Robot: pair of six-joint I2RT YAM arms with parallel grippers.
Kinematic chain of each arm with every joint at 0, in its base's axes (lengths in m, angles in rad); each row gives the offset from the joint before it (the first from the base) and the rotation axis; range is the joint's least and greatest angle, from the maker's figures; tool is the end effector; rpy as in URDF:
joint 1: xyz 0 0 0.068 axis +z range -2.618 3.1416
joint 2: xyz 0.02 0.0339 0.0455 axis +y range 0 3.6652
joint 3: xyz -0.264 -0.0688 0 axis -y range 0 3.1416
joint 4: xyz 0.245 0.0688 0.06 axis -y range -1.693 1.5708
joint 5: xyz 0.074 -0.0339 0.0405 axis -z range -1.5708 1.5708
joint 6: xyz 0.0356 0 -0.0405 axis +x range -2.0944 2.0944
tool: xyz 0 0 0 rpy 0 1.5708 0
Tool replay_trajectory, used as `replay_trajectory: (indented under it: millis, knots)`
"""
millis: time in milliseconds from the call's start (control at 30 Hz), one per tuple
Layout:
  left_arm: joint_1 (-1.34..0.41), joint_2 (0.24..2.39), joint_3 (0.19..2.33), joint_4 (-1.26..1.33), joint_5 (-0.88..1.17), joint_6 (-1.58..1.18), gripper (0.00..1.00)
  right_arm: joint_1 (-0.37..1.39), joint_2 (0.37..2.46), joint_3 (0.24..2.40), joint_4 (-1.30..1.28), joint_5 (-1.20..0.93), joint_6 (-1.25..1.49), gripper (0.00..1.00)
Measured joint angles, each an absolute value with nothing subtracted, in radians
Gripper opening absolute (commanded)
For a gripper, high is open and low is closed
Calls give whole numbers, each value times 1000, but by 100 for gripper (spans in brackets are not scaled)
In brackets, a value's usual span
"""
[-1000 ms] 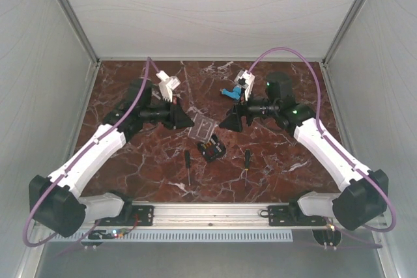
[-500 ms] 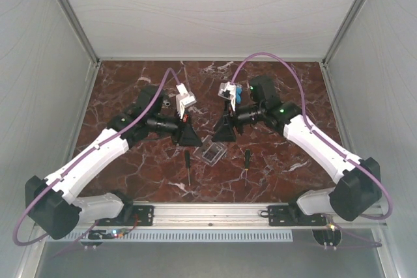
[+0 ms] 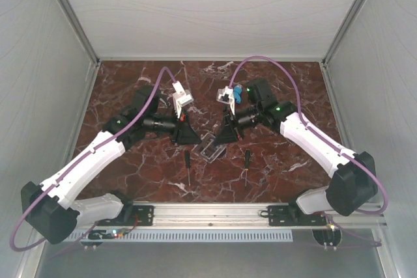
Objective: Snap on the fuse box
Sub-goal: Pick up the fuse box cover from the center of the board.
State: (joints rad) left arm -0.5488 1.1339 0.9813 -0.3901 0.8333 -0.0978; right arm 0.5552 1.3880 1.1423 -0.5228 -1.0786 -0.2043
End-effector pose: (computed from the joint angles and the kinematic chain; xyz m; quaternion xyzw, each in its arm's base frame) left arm 0.1939 -0.1495 0.3242 0.3720 0.7316 -0.4770 0.3144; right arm 0.2295 0.1793 0.3086 -0.4791 0.6593 0.5240 0.2474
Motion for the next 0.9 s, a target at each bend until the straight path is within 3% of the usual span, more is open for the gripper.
replay_trajectory:
  millis: [100, 333, 567, 900]
  knots:
    - [-549, 1134, 975, -376, 814, -105, 27, 539, 1388, 1137, -524, -1101, -197, 0]
    - [-549, 1134, 931, -307, 598, -174, 49, 427, 1344, 1026, -440, -1065, -51, 0]
    - [-559, 1246, 899, -216, 339, -271, 57, 323, 1216, 852, -288, -891, 176, 0]
    - [-624, 1603, 963, -152, 183, -319, 55, 306, 1103, 628, -121, -647, 400, 0]
